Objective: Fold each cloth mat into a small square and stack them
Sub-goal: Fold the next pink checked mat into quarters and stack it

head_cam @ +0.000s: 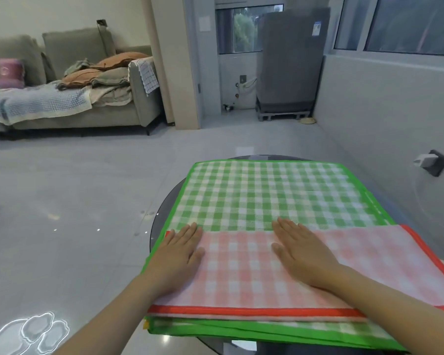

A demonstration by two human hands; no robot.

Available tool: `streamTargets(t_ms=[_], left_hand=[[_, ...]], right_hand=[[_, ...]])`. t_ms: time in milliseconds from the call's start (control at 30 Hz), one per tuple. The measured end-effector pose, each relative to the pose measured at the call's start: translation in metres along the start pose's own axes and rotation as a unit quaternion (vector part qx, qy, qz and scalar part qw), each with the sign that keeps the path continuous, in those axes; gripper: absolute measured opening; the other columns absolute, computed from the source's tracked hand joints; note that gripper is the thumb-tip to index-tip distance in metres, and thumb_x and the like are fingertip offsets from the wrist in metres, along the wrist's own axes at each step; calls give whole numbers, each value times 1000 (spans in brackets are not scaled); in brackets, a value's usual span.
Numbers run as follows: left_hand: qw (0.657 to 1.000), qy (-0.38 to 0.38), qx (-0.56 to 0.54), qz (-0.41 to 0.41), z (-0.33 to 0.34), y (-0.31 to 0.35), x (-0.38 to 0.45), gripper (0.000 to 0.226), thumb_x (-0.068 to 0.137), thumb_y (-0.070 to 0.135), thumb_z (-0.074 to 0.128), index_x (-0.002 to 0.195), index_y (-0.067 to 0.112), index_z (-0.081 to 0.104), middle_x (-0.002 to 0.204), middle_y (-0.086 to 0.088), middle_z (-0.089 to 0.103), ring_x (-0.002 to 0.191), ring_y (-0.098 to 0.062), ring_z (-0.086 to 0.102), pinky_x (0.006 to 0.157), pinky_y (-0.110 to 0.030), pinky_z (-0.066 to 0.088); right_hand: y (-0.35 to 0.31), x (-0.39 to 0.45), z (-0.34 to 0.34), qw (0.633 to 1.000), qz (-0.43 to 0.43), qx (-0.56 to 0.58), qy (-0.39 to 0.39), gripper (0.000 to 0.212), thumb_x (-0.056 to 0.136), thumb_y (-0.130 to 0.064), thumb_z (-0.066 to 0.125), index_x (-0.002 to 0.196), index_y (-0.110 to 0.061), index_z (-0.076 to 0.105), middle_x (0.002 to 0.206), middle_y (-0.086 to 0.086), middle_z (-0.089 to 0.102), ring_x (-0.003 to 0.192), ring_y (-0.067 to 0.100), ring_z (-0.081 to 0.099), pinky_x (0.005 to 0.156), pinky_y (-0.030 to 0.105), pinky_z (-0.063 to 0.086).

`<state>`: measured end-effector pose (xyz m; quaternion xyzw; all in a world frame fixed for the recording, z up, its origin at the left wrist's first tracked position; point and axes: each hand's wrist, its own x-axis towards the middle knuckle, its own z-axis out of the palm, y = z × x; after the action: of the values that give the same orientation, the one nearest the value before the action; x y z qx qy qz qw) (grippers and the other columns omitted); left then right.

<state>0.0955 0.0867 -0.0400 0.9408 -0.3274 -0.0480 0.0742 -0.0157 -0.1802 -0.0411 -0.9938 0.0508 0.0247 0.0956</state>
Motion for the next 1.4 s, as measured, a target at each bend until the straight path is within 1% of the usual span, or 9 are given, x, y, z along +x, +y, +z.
streamTargets(t_ms=[133,333,500,667,900,1100,1233,1300,1400], left_hand=[[999,50,14,-8,-19,-4,7,65,84,55,11,134,34,46,139,11,45,133,-9,33,112,-31,7],[997,33,43,-56,-32,-7,24,40,86,50,55,121,33,52,120,6,48,125,-14,36,112,-36,13],[985,83,-111,-107,-45,-9,27,29,68,41,78,83,22,63,88,9,57,87,-12,53,69,-27,40],[921,96,-339,-168,-56,-20,18,20,69,22,82,80,15,67,71,0,57,63,-13,51,55,-24,38],[799,87,-562,-194,-80,-18,16,16,75,7,76,89,9,69,85,-14,67,69,-26,64,78,-41,56],[738,67,-650,-168,-99,16,26,6,82,11,68,86,7,67,73,-12,68,59,-21,65,64,-32,56],[705,50,-691,-152,-102,41,34,31,67,29,81,85,7,70,83,-18,54,72,-27,47,77,-47,42],[699,33,-701,-135,-101,58,40,45,56,36,86,87,10,66,79,-14,46,68,-24,40,72,-41,35],[696,15,-710,-108,-97,88,51,21,81,25,70,85,9,58,53,-1,47,45,-11,41,50,-20,42]], right_hand=[[-11,-1,-7,999,-12,38,20,54,100,-39,25,149,-21,12,158,-2,8,145,12,3,119,30,2],[-42,-4,-21,982,-61,177,25,49,89,-42,56,135,-31,44,121,-14,50,105,-1,42,86,10,33],[-49,-1,-18,990,-54,122,-46,80,69,-69,62,139,-40,35,115,-14,34,107,5,28,96,24,29],[-49,0,-19,990,-62,72,-101,120,39,-90,44,145,-40,20,129,-8,29,114,11,26,104,28,24],[-58,-11,-20,990,-58,27,-126,114,58,-78,62,147,-36,6,141,-5,16,131,19,16,110,37,15],[-57,-14,-20,989,-64,47,-126,124,41,-88,46,147,-37,8,144,-5,15,133,21,15,110,40,15],[-50,-21,-39,976,-66,164,-129,91,72,-64,65,146,-34,21,149,-6,23,136,15,21,111,33,19],[-41,-26,-48,950,-36,291,-109,69,83,-52,60,142,-31,32,145,-9,36,131,7,35,105,23,29],[-22,-33,-59,915,43,395,-68,47,88,-49,53,132,-32,47,125,-14,54,110,2,52,88,18,43]])
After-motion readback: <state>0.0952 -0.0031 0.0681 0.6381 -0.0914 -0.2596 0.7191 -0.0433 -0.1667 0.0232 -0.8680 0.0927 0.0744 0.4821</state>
